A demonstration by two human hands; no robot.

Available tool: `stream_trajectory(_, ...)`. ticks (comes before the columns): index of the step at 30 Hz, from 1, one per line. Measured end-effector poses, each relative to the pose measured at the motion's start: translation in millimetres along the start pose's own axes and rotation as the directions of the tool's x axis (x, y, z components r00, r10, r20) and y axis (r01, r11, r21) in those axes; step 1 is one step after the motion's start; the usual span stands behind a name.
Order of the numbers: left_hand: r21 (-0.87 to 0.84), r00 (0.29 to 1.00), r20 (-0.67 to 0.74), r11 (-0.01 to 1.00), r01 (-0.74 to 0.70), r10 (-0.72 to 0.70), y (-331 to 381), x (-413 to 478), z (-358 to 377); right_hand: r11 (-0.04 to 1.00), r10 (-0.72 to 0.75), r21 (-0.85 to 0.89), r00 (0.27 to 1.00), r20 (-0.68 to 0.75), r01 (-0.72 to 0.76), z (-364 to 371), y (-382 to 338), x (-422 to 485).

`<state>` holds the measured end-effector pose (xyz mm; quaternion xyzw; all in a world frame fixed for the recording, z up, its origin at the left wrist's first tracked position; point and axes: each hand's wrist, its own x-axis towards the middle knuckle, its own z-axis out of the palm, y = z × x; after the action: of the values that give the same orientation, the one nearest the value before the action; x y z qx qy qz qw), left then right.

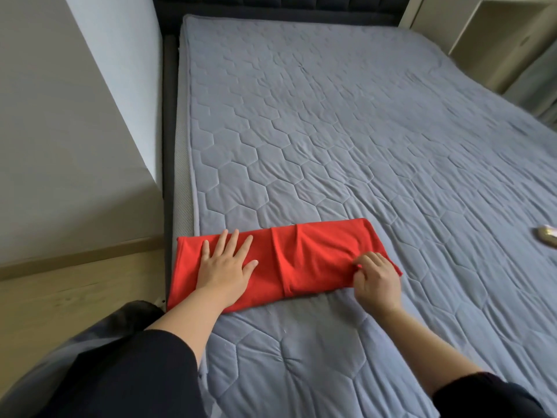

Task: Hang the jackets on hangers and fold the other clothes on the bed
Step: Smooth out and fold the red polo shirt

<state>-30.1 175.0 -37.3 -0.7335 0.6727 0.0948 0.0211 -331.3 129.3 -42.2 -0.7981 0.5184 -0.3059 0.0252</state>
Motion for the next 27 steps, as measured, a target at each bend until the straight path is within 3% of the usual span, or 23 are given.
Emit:
stream_trajectory(3,0.051,0.998,0.019,0.997,-0.066,0.065,2,2,-1,0.997,-0.042,0.067,0.998,-0.044,0.045,19,-55,32)
stream_trajectory(5,0.073,0.994,0.036,0.992,-0.103,0.100,-2,-1,2,0.998,-0.060,0.028,0.983,0.174,0.056,36,-82,48)
stream_trajectory(7,0.077,0.995,0.055,0.993,-0.091,0.087,-10,-4,6,0.987,-0.072,-0.091,0.873,0.482,0.131,52,-86,55)
stream_trajectory(9,0.083,0.995,0.094,0.996,-0.038,0.030,-21,-5,9,0.967,-0.007,-0.195,0.781,0.625,0.164,60,-66,57)
stream_trajectory(12,0.067,0.993,0.090,0.995,0.072,-0.078,-34,-7,10,0.963,0.220,-0.261,0.773,0.595,-0.073,59,-28,56)
stream_trajectory(16,-0.038,0.954,0.110,0.957,0.286,-0.281,-50,-5,16,0.865,0.490,-0.375,0.729,0.479,-0.335,52,-3,58)
stream_trajectory(19,-0.130,0.910,0.206,0.912,0.390,-0.360,-65,-1,19,0.749,0.662,-0.393,0.596,0.454,-0.533,44,15,55)
stream_trajectory(21,-0.243,0.911,0.189,0.881,0.405,-0.367,-69,1,16,0.708,0.706,-0.436,0.541,0.457,-0.556,39,17,57)
stream_trajectory(23,-0.377,0.900,0.138,0.819,0.434,-0.413,-70,3,8,0.695,0.719,-0.437,0.563,0.407,-0.572,37,6,63)
stream_trajectory(25,-0.474,0.866,0.121,0.739,0.479,-0.484,-74,6,-2,0.753,0.657,-0.331,0.678,0.330,-0.569,39,-18,70)
stream_trajectory(27,-0.550,0.849,0.151,0.671,0.498,-0.506,-81,9,-11,0.866,0.496,-0.088,0.821,0.284,-0.492,44,-51,74)
